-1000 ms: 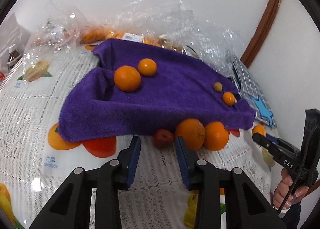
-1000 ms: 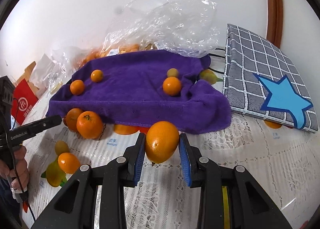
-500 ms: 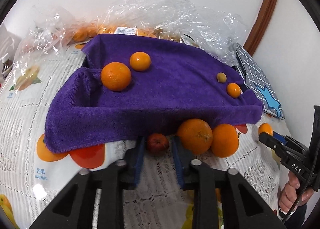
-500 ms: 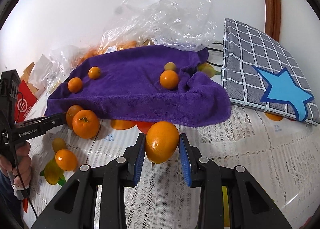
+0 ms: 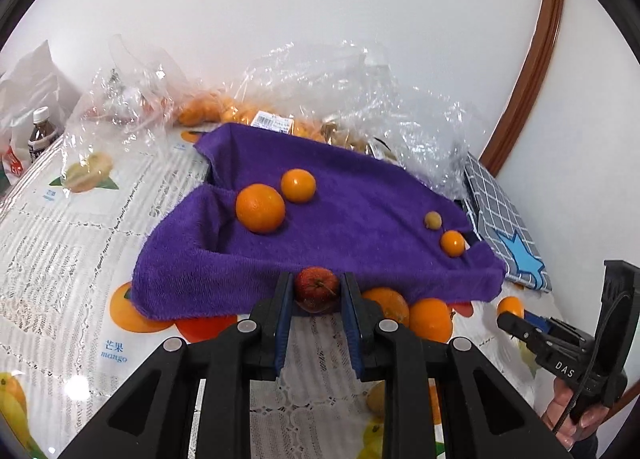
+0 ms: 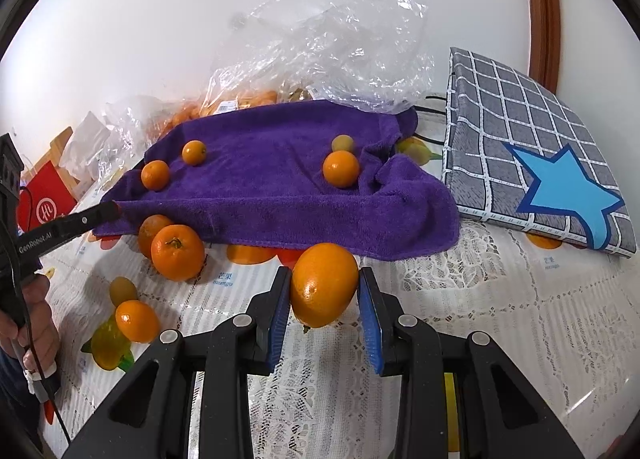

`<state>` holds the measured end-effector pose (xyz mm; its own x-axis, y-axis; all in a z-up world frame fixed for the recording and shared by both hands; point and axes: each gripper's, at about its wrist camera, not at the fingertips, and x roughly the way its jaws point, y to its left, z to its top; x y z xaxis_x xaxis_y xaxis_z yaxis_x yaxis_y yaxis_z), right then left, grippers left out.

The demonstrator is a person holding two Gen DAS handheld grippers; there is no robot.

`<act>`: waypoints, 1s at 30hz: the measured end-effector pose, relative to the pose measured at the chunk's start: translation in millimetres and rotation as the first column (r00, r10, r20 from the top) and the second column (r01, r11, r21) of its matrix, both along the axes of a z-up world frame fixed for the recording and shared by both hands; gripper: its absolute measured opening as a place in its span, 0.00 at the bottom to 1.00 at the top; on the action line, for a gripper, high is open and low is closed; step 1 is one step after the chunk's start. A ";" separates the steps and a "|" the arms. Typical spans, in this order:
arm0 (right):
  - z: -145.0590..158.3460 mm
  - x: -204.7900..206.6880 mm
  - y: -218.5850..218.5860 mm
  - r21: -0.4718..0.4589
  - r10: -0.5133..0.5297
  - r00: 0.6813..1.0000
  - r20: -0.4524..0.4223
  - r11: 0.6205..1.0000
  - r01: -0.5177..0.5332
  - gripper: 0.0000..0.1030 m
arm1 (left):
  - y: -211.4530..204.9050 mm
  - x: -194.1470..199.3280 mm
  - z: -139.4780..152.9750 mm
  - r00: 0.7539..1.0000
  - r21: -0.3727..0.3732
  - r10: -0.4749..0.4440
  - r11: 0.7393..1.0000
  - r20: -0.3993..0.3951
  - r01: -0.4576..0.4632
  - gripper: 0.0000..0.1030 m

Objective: Organize fruits
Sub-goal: 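Carry the orange and the red fruit over the purple towel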

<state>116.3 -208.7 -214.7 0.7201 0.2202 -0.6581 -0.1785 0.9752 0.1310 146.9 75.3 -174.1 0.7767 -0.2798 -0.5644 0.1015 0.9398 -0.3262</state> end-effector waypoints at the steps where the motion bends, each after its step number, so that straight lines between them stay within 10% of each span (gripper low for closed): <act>1: 0.3 0.2 -0.3 0.003 0.002 1.000 0.001 1.000 -0.002 0.32 | -0.2 0.1 0.7 1.000 0.000 0.005 1.000 0.002 -0.005 0.22; 30: 32.8 -1.0 -22.5 0.082 -0.052 0.995 0.088 0.996 0.045 0.32 | 28.6 -5.2 25.3 0.984 -0.045 0.165 0.986 0.068 -0.162 0.22</act>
<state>115.3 -231.2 -181.9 0.7867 0.2329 -0.5717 -0.1461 0.9700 0.1942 141.7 104.0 -148.8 0.8516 -0.1666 -0.4970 -0.0278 0.9325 -0.3601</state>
